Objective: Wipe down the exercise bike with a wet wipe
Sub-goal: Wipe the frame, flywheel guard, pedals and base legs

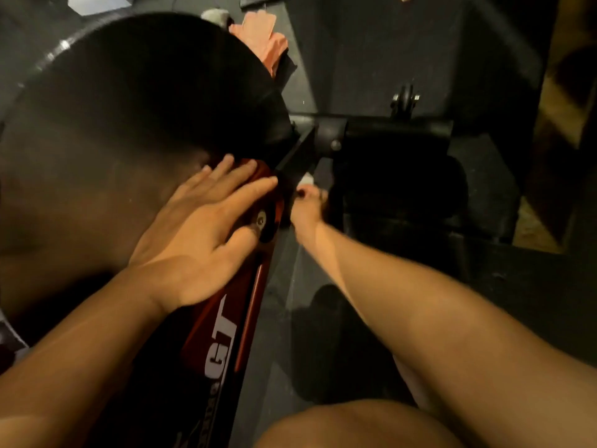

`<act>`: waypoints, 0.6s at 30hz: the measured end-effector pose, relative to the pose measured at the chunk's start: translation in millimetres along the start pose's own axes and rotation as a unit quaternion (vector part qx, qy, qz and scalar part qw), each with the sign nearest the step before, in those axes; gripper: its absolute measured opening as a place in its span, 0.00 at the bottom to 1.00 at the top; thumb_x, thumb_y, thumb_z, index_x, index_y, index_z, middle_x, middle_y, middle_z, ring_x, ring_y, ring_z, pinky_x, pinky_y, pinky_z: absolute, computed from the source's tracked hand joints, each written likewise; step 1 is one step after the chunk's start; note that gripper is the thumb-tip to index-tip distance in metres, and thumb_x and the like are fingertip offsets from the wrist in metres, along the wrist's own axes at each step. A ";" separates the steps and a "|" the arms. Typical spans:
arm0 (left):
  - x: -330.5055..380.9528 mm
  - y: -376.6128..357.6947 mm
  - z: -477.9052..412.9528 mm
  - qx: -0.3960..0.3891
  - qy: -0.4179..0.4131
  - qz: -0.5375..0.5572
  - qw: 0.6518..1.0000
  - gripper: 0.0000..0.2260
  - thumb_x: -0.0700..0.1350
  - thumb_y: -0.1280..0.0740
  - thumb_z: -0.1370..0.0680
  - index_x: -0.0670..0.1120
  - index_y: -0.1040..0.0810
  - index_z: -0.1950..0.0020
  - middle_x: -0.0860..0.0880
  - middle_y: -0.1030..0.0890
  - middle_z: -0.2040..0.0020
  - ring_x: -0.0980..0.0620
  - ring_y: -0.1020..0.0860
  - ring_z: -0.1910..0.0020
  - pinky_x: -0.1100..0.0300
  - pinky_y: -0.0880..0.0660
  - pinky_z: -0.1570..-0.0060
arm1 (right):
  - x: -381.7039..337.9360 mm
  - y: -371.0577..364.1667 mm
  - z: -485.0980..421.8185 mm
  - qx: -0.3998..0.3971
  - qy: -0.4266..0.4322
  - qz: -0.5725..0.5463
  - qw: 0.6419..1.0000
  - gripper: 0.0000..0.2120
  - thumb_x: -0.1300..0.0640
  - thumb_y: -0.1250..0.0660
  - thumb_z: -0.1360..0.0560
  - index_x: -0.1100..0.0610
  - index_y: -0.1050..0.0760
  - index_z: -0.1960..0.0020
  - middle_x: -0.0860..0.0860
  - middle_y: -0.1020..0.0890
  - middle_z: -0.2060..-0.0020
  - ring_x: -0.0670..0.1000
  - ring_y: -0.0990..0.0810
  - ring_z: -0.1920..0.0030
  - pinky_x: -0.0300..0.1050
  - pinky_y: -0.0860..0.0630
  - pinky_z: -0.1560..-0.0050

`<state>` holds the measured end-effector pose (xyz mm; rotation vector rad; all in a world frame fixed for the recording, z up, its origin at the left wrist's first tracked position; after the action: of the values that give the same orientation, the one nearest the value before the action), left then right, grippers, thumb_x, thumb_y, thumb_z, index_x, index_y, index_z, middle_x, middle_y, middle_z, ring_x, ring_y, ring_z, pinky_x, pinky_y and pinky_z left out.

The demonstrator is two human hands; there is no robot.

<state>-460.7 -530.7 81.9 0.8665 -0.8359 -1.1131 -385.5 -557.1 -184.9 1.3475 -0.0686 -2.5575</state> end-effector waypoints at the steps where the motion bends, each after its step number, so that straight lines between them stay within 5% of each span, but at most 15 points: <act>1: -0.1 -0.8 -0.2 -0.003 0.000 0.001 1.000 0.31 0.59 0.50 0.27 0.61 0.41 0.22 0.56 0.44 0.20 0.58 0.54 0.21 0.60 0.60 0.24 | 2.1 -0.8 -5.7 0.020 -0.028 -0.043 0.998 0.10 0.64 0.37 0.32 0.53 0.35 0.66 0.49 0.31 0.67 0.48 0.31 0.66 0.38 0.31 0.64; 5: -2.2 -4.0 -1.3 -0.012 0.011 0.018 1.000 0.31 0.59 0.49 0.27 0.62 0.41 0.22 0.56 0.45 0.20 0.58 0.54 0.21 0.53 0.57 0.22 | 15.0 -0.9 13.9 -0.039 -0.084 -0.026 0.995 0.11 0.66 0.37 0.28 0.53 0.29 0.64 0.51 0.26 0.64 0.49 0.28 0.61 0.42 0.28 0.53; 8: -1.6 -4.2 -0.2 -0.014 0.006 0.008 1.000 0.31 0.59 0.49 0.27 0.62 0.41 0.22 0.56 0.45 0.20 0.59 0.55 0.21 0.57 0.59 0.23 | 57.7 -6.0 80.9 -0.231 -0.124 -0.032 0.964 0.16 0.67 0.40 0.23 0.49 0.32 0.63 0.48 0.27 0.63 0.45 0.28 0.63 0.34 0.26 0.58; 10: -1.6 -4.1 -0.4 -0.020 0.007 0.010 1.000 0.31 0.59 0.49 0.27 0.62 0.41 0.22 0.57 0.46 0.20 0.60 0.56 0.21 0.57 0.59 0.23 | 72.0 -7.6 113.1 -0.308 -0.181 -0.041 0.933 0.12 0.67 0.39 0.25 0.51 0.29 0.58 0.52 0.22 0.58 0.49 0.22 0.58 0.35 0.22 0.57; 12: -1.6 -3.7 -2.6 -0.023 0.005 0.008 1.000 0.31 0.59 0.49 0.27 0.62 0.41 0.22 0.57 0.46 0.20 0.60 0.56 0.21 0.56 0.59 0.23 | 69.8 -12.4 97.3 -0.278 -0.190 -0.088 0.937 0.10 0.65 0.37 0.28 0.56 0.26 0.49 0.59 0.21 0.50 0.59 0.20 0.49 0.47 0.20 0.49; 14: -1.8 -3.0 -2.9 -0.024 0.009 0.001 1.000 0.31 0.60 0.49 0.27 0.62 0.41 0.22 0.57 0.46 0.20 0.59 0.55 0.21 0.57 0.59 0.24 | 48.6 -13.8 47.7 -0.241 -0.171 -0.152 0.943 0.10 0.68 0.39 0.24 0.61 0.25 0.45 0.60 0.21 0.54 0.57 0.21 0.59 0.39 0.20 0.64; 16: -0.3 -2.1 -1.7 -0.022 0.013 -0.007 1.000 0.32 0.60 0.49 0.28 0.61 0.41 0.22 0.56 0.46 0.20 0.58 0.54 0.21 0.57 0.58 0.23 | 24.2 -7.2 -7.5 -0.182 -0.184 -0.176 0.950 0.08 0.66 0.40 0.22 0.59 0.24 0.56 0.54 0.21 0.67 0.50 0.24 0.71 0.35 0.28 0.75; 18: 1.8 -1.8 -1.4 -0.025 0.017 -0.015 0.999 0.32 0.60 0.49 0.28 0.60 0.40 0.22 0.55 0.45 0.20 0.56 0.53 0.21 0.55 0.57 0.23 | 15.8 -9.2 -21.0 -0.176 -0.201 -0.205 0.942 0.10 0.63 0.41 0.21 0.62 0.22 0.57 0.52 0.20 0.71 0.48 0.23 0.73 0.39 0.26 0.70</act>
<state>-459.7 -532.6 79.9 0.8560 -0.7673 -1.1379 -378.7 -550.4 -211.0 0.7532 0.6297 -2.9551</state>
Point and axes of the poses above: each hand's wrist, its own z-axis away from the middle knuckle, its own y-axis out of the back of the hand, x = y × z, the point moved 5 cm from there along -z, towards the middle knuckle
